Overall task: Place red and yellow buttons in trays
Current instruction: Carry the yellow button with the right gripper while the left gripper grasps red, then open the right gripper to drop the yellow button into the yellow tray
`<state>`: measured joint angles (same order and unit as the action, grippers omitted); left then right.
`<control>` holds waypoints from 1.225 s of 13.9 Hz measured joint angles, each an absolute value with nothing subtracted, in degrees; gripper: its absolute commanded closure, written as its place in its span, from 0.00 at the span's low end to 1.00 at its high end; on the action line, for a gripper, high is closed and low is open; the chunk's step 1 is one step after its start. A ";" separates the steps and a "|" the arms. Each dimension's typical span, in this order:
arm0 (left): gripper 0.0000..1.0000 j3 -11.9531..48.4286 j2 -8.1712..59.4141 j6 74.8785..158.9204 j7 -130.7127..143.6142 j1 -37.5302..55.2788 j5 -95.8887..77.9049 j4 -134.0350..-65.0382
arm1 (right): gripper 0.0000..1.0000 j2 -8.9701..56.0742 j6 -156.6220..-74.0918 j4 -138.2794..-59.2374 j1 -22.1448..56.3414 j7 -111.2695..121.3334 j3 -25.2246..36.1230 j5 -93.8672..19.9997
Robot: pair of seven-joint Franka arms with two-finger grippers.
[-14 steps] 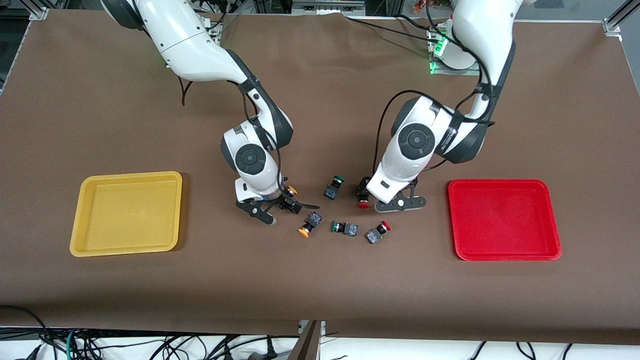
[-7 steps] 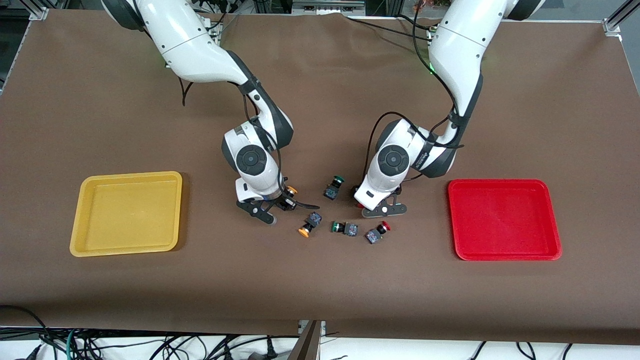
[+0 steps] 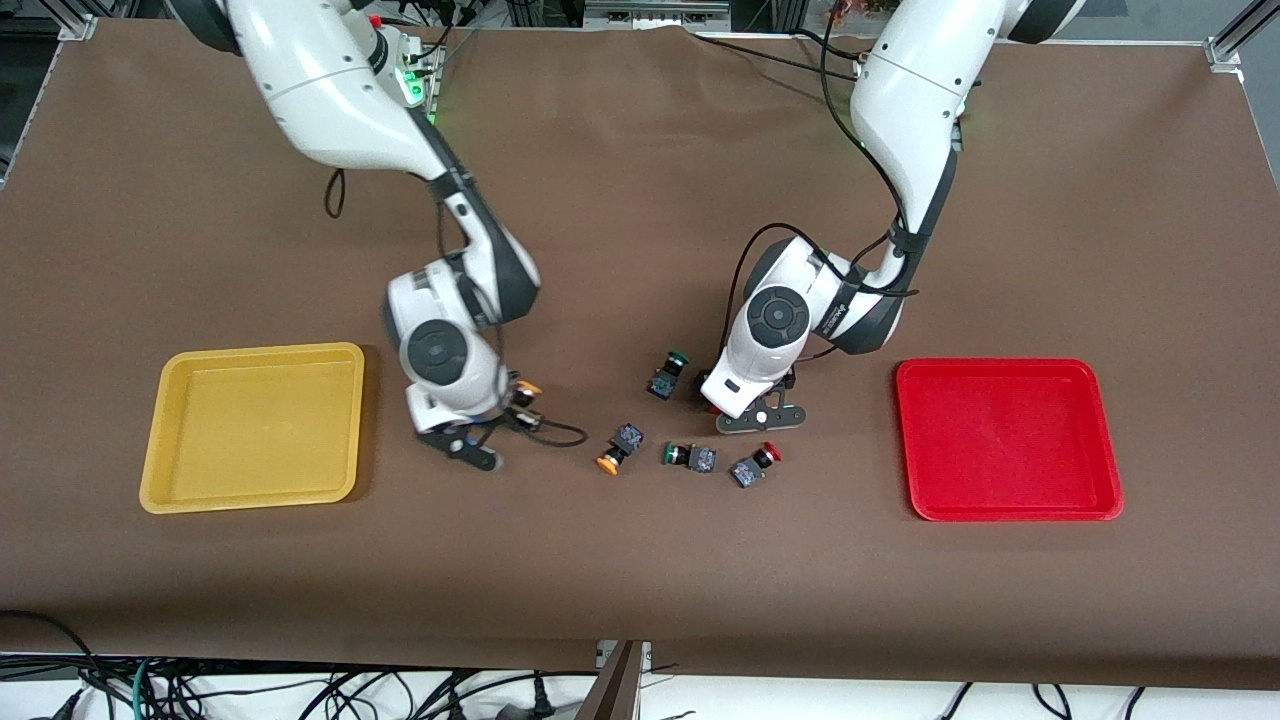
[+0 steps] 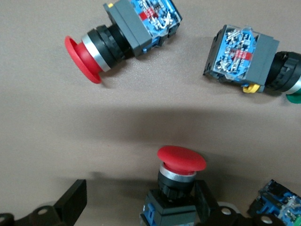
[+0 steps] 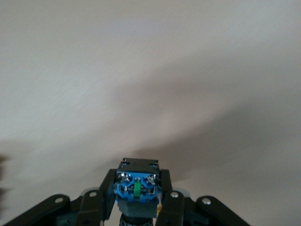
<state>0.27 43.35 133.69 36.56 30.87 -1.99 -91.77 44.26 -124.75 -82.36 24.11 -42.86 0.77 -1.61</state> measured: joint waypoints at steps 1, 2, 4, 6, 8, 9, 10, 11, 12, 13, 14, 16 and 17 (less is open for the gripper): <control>0.00 0.27 43.35 133.69 36.73 30.89 -2.00 -91.77 | 0.78 43.02 -122.27 -82.34 21.57 -37.61 0.85 -1.62; 0.00 0.28 43.35 133.68 36.93 30.98 -1.99 -91.78 | 0.78 41.99 -120.08 -82.34 18.89 -32.21 0.93 -1.62; 0.00 0.29 43.41 133.68 37.25 31.42 -1.99 -91.83 | 0.77 40.87 -117.28 -82.35 13.63 -21.58 1.17 -1.61; 0.00 0.28 43.41 133.67 37.64 31.73 -1.99 -91.83 | 0.77 40.84 -116.04 -82.43 8.75 -13.19 1.67 -1.51; 0.00 0.27 43.42 133.67 37.83 31.86 -1.99 -91.83 | 0.75 40.91 -115.44 -82.61 3.80 -5.07 2.37 -1.47; 0.00 0.27 43.41 133.65 37.87 31.94 -1.99 -91.83 | 0.75 40.95 -115.40 -82.62 1.32 -1.48 2.52 -1.47; 0.00 0.27 43.42 133.65 37.91 32.03 -1.99 -91.83 | 0.75 41.00 -115.35 -82.68 -0.86 1.22 2.54 -1.46; 0.33 0.27 43.41 133.65 37.93 32.11 -1.99 -91.83 | 0.75 41.09 -115.35 -82.79 -2.71 3.29 2.55 -1.42; 0.56 0.27 43.42 133.64 37.97 32.17 -1.99 -91.83 | 0.75 41.23 -115.44 -82.88 -4.02 5.01 2.54 -0.90; 0.65 0.27 43.42 133.62 38.00 32.20 -1.99 -91.83 | 0.75 41.44 -115.95 -82.93 -4.80 6.31 2.53 0.37; 0.75 0.27 43.42 133.61 38.01 32.25 -1.99 -91.84 | 0.75 41.74 -117.24 -82.98 -5.29 7.41 2.53 1.68; 0.97 0.27 43.42 133.61 38.02 32.30 -1.99 -91.85 | 0.74 42.59 -119.68 -83.09 -6.20 10.02 2.54 2.72; 1.00 0.27 43.42 133.61 38.02 32.30 -1.99 -91.85 | 0.72 43.09 -120.82 -83.13 -6.81 11.63 2.54 2.79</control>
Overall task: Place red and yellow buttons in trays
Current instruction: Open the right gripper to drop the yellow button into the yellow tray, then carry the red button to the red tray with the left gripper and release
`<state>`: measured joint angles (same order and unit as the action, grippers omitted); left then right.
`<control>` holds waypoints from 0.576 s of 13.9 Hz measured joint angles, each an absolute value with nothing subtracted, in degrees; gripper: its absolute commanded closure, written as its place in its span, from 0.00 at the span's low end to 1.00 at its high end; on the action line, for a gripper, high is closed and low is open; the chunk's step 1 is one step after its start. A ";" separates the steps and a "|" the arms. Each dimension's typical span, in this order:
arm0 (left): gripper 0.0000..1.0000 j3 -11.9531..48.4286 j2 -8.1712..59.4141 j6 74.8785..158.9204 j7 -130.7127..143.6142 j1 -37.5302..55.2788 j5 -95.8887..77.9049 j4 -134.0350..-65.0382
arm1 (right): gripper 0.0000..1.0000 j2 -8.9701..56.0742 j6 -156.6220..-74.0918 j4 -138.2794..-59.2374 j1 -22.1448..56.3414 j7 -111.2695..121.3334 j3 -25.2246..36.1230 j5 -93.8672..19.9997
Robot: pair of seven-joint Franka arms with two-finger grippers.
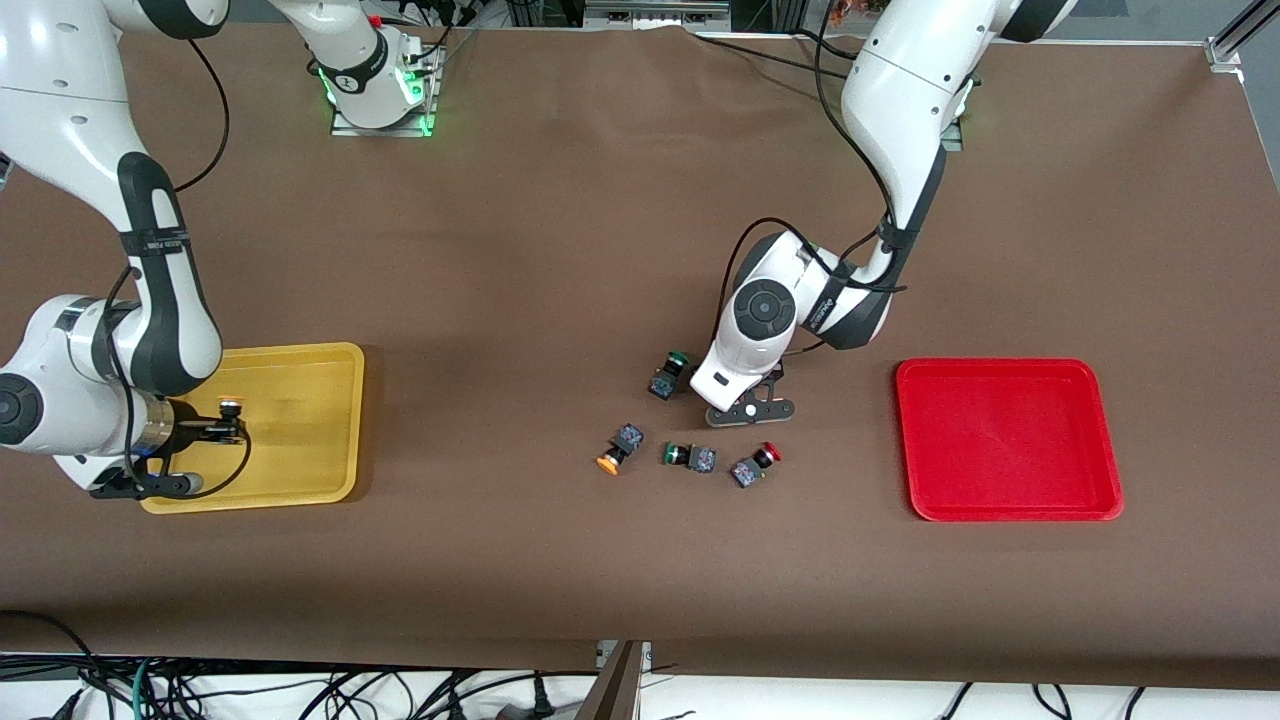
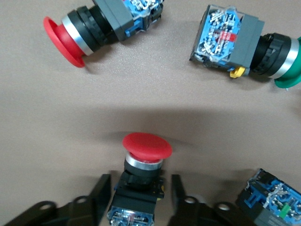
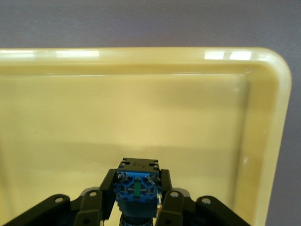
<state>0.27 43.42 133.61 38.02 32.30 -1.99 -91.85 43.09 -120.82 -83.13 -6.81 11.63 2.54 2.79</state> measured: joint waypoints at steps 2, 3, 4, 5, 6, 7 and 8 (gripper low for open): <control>1.00 0.26 43.39 133.61 38.14 32.31 -1.99 -91.83 | 0.72 44.01 -123.23 -83.14 -8.17 15.02 2.55 2.81; 1.00 0.23 43.38 133.60 38.31 32.30 -1.99 -91.81 | 0.72 44.43 -124.22 -83.15 -8.81 16.45 2.55 2.81; 1.00 0.12 43.31 133.35 38.39 32.28 -1.99 -91.72 | 0.72 44.72 -124.90 -83.15 -9.25 17.33 2.55 2.81; 1.00 -0.15 43.04 132.31 38.40 32.22 -1.99 -91.42 | 0.72 44.88 -125.18 -83.16 -9.48 17.93 2.54 2.81; 1.00 -0.63 42.37 130.66 38.39 32.04 -1.99 -90.88 | 0.72 44.96 -125.27 -83.16 -9.61 18.12 2.54 2.83; 1.00 -1.16 41.00 128.43 38.07 31.32 -1.99 -90.21 | 0.72 45.01 -125.34 -83.16 -9.71 18.38 2.54 2.85; 1.00 -1.48 38.99 125.92 36.89 29.77 -1.99 -89.63 | 0.71 45.09 -125.52 -83.16 -9.77 18.82 2.54 2.85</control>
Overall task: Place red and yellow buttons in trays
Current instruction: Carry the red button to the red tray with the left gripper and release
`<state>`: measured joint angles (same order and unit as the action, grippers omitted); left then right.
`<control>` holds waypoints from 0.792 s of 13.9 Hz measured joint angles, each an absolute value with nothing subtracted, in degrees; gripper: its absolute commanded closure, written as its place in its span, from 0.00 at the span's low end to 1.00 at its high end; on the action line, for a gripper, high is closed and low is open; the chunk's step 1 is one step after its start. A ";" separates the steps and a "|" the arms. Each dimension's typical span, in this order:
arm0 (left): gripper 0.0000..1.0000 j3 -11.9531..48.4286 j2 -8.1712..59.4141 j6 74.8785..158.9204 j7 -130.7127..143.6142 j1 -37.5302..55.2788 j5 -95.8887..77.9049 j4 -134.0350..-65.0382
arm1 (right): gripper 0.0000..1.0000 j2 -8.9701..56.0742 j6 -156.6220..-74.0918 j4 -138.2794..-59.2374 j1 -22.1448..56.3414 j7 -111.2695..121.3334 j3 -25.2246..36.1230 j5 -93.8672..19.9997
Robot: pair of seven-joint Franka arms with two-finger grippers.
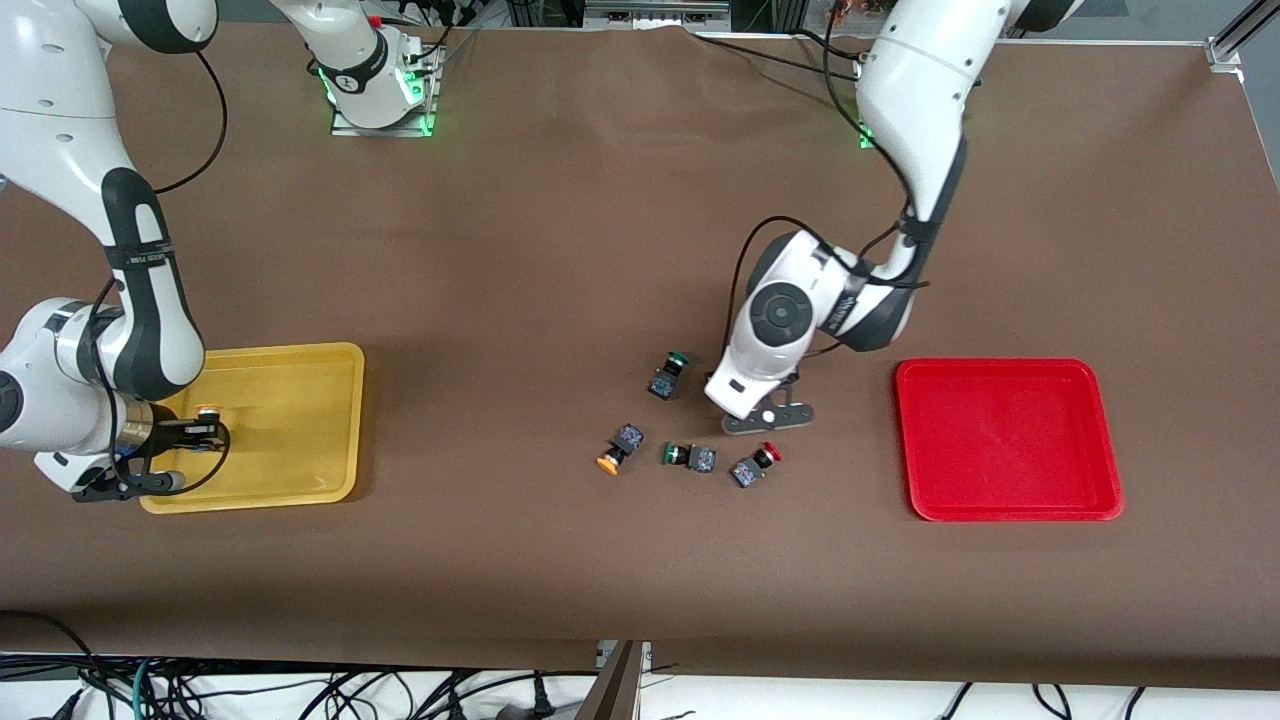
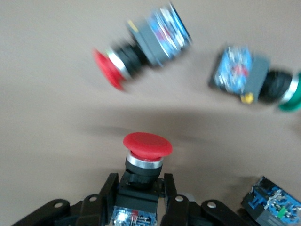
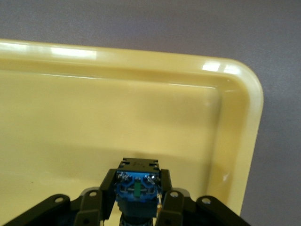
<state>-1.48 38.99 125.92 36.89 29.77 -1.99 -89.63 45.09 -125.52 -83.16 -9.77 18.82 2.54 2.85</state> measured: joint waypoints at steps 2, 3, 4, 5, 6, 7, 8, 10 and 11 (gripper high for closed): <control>1.00 -1.54 33.89 120.68 32.47 24.64 -1.99 -89.22 | 0.57 45.28 -125.94 -83.16 -9.89 19.40 2.54 2.85; 1.00 -1.53 31.72 118.55 30.13 21.92 -1.99 -89.25 | 0.55 45.35 -126.03 -83.16 -9.97 19.56 2.54 2.85; 1.00 -1.54 30.09 117.09 27.85 19.24 -1.99 -89.36 | 0.43 45.39 -126.06 -83.16 -10.03 19.71 2.54 2.85; 1.00 -1.54 29.20 116.41 25.69 16.75 -1.99 -89.55 | 0.24 45.40 -126.08 -83.16 -10.06 19.79 2.54 2.85; 1.00 -1.55 28.98 116.29 23.61 14.41 -1.99 -89.72 | 0.20 45.40 -126.10 -83.16 -10.10 19.82 2.54 2.85; 1.00 -1.53 29.11 116.29 21.20 12.08 -1.99 -89.91 | 0.18 45.40 -126.13 -83.16 -10.14 19.86 2.54 2.85; 1.00 -1.53 29.34 116.30 18.49 9.77 -1.99 -90.20 | 0.12 45.40 -126.21 -83.16 -10.15 19.89 2.54 2.85; 1.00 -1.51 30.31 116.57 13.48 5.63 -1.99 -90.57 | 0.06 45.40 -126.40 -83.16 -10.15 19.93 2.49 2.85; 1.00 -1.49 31.07 117.19 11.46 3.89 -1.99 -90.71 | 0.04 45.38 -126.46 -83.12 -10.16 19.94 2.40 2.84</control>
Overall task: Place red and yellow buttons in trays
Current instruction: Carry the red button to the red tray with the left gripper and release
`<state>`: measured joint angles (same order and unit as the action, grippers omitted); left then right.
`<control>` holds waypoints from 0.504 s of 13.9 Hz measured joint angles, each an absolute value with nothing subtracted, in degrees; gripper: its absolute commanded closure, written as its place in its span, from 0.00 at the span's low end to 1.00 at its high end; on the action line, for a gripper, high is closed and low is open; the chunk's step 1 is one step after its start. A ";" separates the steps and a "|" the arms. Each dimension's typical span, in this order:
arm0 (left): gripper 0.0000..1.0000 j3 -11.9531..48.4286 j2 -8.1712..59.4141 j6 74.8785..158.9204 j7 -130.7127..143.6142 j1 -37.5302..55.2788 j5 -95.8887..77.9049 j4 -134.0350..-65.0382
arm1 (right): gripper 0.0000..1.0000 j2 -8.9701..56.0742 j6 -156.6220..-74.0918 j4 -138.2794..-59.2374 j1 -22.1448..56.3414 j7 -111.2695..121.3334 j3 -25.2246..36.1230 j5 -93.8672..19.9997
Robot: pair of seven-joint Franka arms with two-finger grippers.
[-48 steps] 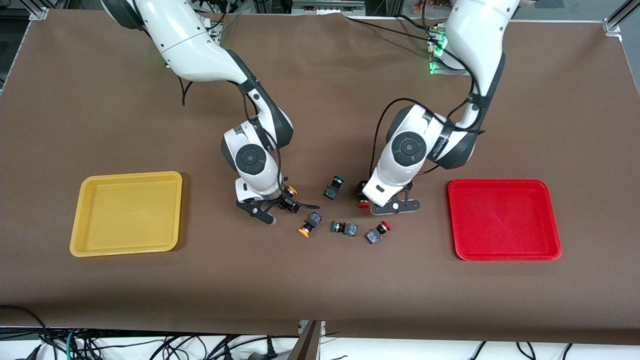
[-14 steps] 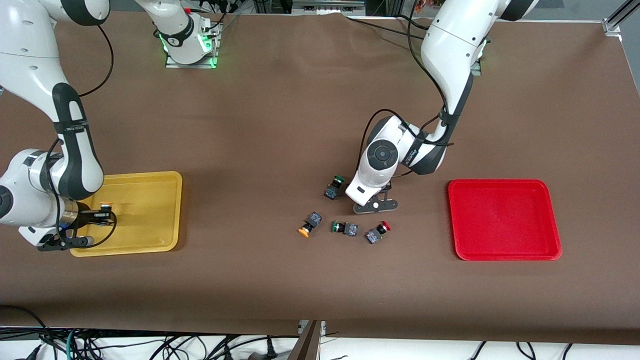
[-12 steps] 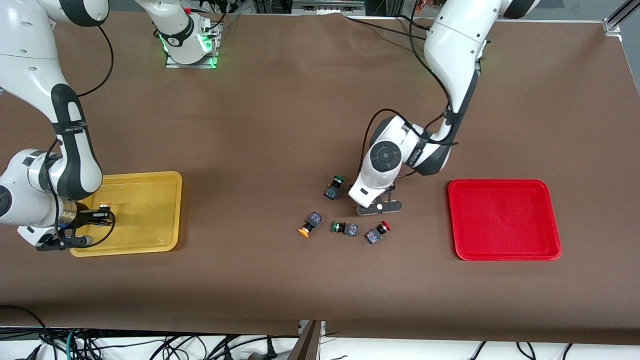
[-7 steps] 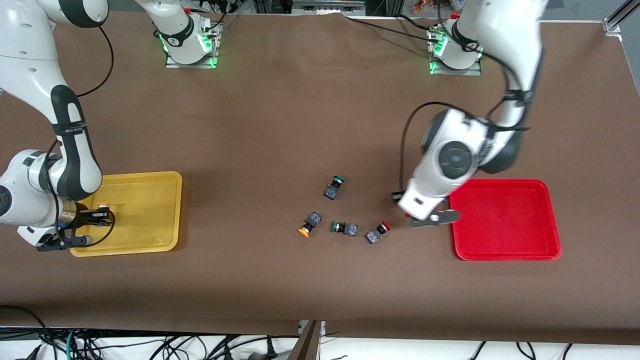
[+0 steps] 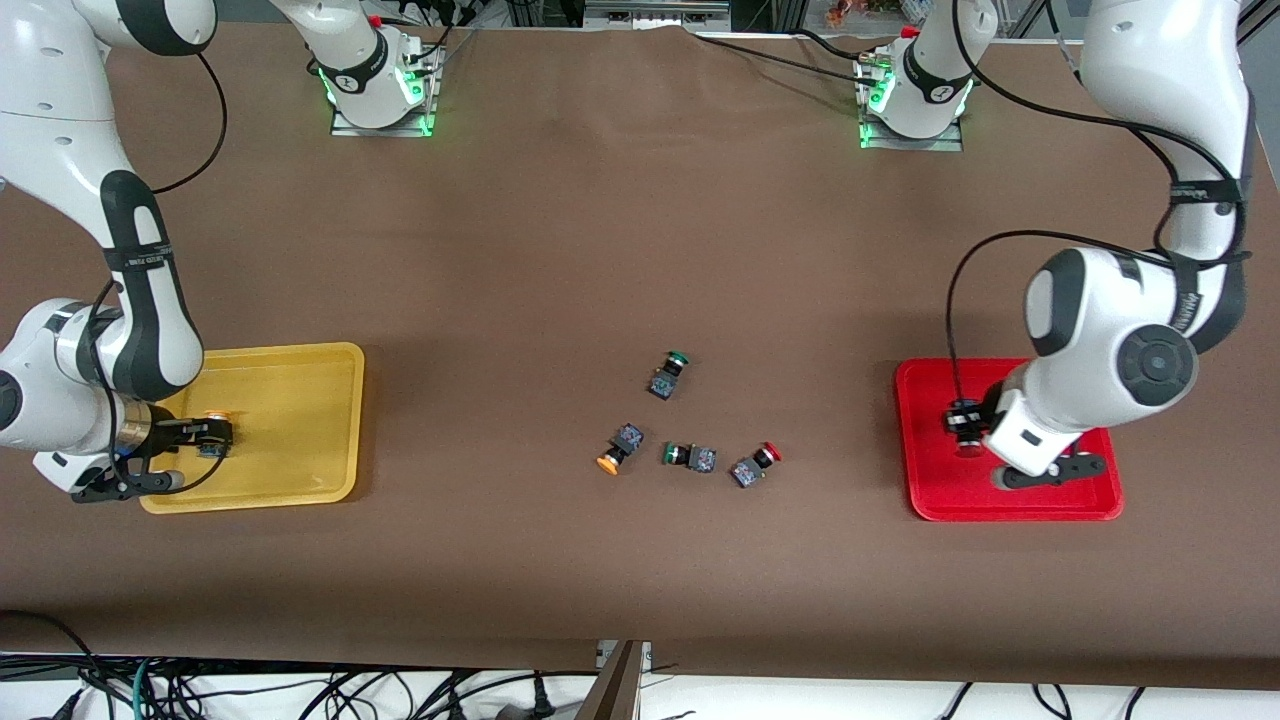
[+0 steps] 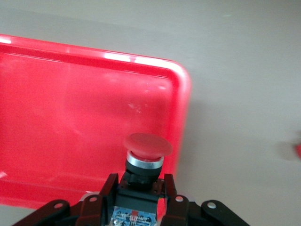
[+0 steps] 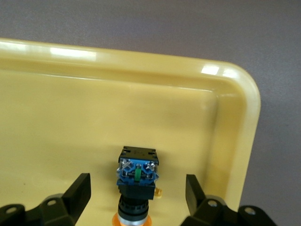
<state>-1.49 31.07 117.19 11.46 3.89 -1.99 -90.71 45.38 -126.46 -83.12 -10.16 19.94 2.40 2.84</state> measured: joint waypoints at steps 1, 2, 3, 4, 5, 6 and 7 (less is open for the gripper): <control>1.00 -1.48 32.14 118.43 9.96 2.54 -1.99 -90.93 | 0.04 45.32 -126.46 -83.05 -10.14 19.94 2.17 2.84; 1.00 -1.42 33.46 120.12 9.28 1.78 -1.99 -91.23 | 0.04 45.18 -126.45 -82.97 -10.07 19.94 1.63 2.83; 1.00 -1.36 35.10 121.89 9.11 1.60 -1.99 -91.53 | 0.04 44.87 -126.14 -82.83 -9.88 19.92 0.77 2.82; 1.00 -1.17 37.08 123.68 9.11 1.66 -1.99 -91.77 | 0.04 44.37 -125.19 -82.70 -9.38 19.32 -0.03 2.80; 1.00 -0.93 38.99 125.21 9.11 1.73 -1.99 -91.93 | 0.04 43.87 -124.22 -82.55 -8.53 17.60 -0.56 2.80; 1.00 -0.72 40.71 126.34 9.12 1.77 -1.99 -92.00 | 0.04 43.49 -123.59 -82.44 -7.34 15.35 -0.82 2.80; 1.00 -0.63 41.90 126.94 9.12 1.78 -1.99 -92.01 | 0.04 43.23 -123.24 -82.44 -5.94 13.13 -0.90 2.80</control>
